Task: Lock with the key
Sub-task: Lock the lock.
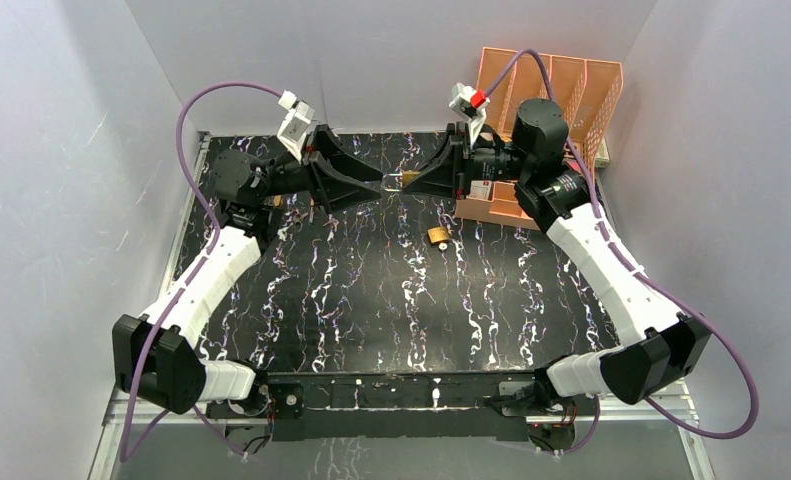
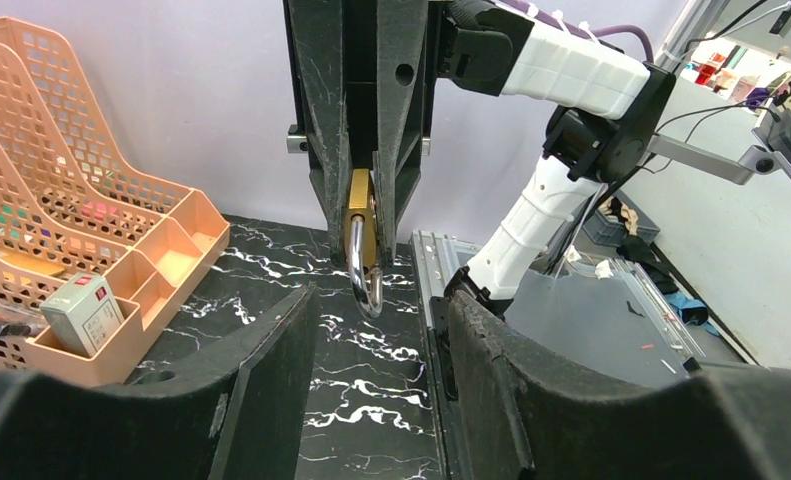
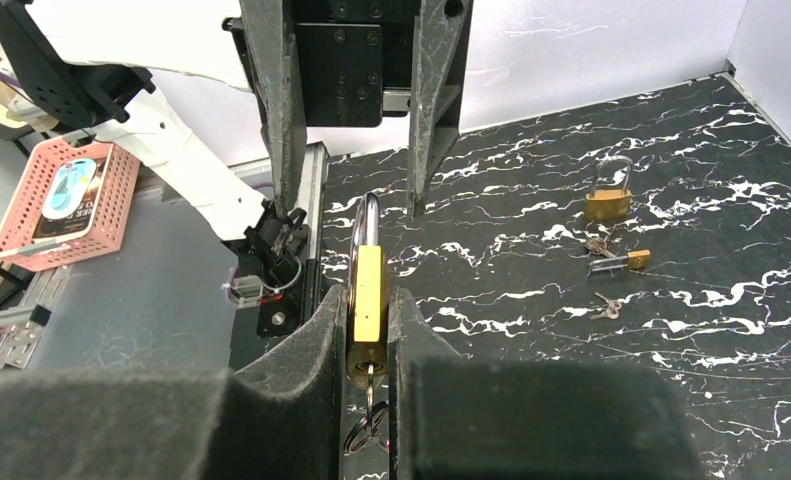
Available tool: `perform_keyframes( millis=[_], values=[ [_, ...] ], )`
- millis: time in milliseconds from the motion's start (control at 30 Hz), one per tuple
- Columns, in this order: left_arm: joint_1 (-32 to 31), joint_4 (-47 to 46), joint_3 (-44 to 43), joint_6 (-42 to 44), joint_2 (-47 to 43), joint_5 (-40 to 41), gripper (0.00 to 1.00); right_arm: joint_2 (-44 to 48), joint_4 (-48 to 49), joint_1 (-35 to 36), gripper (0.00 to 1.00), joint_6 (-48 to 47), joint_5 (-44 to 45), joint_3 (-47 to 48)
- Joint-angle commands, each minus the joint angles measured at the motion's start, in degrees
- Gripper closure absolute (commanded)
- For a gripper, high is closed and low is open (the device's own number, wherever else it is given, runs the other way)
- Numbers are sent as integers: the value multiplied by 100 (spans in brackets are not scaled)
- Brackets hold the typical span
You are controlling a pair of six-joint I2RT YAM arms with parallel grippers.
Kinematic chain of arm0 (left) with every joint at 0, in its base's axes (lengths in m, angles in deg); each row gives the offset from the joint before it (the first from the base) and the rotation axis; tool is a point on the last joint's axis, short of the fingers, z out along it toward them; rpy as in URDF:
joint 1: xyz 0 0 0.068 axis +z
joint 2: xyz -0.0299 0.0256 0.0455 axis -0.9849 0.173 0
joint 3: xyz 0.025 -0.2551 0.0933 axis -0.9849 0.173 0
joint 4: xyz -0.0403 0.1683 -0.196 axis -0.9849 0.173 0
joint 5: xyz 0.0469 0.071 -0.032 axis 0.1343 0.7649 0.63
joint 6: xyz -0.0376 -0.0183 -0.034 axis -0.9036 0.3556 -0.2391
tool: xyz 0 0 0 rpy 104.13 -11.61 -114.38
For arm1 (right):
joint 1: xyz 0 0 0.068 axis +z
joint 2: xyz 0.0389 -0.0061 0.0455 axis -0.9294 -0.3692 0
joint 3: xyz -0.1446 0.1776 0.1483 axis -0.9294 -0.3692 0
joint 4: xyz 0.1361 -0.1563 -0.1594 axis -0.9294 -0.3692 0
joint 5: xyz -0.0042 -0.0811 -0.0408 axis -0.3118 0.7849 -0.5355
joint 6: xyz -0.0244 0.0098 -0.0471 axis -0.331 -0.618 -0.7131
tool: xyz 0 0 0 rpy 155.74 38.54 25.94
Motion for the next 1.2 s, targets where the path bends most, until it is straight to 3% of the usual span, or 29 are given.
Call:
perform_keyframes(
  millis=[0, 333, 467, 633, 900, 1167],
  values=[
    [25, -156, -215, 45, 28, 6, 51, -40, 447, -4, 100, 121, -156, 285],
    [-24, -157, -163, 45, 87, 5, 65, -136, 672, -1, 100, 200, -207, 254],
    [-23, -164, -163, 63, 121, -3, 85, -171, 693, 0, 100, 214, -225, 256],
    [-23, -209, -166, 68, 156, -52, 99, -211, 693, -8, 100, 231, -252, 237],
    [-21, -361, -79, -73, 108, -123, 100, -318, 730, -8, 100, 290, -277, 282],
    [-32, -457, -10, -273, 123, -69, 100, -323, 1468, 41, 100, 693, -76, 59]
  ],
)
